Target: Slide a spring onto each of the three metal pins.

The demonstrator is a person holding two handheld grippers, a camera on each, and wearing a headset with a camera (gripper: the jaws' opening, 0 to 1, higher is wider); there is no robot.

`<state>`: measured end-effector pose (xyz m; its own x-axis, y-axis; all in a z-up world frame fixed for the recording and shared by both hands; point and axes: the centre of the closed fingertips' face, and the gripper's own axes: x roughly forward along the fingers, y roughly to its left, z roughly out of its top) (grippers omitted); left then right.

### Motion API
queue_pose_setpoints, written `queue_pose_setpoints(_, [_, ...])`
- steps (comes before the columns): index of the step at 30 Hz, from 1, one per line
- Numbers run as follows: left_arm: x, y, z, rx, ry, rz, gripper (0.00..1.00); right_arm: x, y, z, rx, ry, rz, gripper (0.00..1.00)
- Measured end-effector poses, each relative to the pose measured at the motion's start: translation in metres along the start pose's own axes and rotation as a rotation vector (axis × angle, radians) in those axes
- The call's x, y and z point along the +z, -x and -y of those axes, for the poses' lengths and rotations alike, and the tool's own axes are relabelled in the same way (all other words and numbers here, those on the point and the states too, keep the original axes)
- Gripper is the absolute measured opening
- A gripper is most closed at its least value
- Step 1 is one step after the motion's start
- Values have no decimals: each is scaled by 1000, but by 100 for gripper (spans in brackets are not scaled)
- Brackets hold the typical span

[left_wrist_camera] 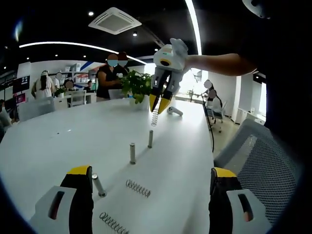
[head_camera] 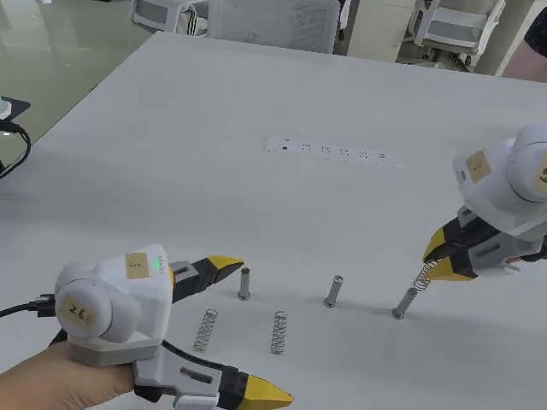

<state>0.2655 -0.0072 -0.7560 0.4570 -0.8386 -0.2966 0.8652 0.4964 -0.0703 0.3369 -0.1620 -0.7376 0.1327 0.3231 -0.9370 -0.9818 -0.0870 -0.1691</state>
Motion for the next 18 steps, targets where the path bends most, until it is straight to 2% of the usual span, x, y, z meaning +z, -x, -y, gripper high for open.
queue_pose_setpoints(10, [7,11,-12,41,12,17,98,-4,-6,0,1,-3,-7,6])
queue_pose_setpoints(18, [2,16,-15,59,31,8,98,-5,-8,1,-2,-2,-7,6])
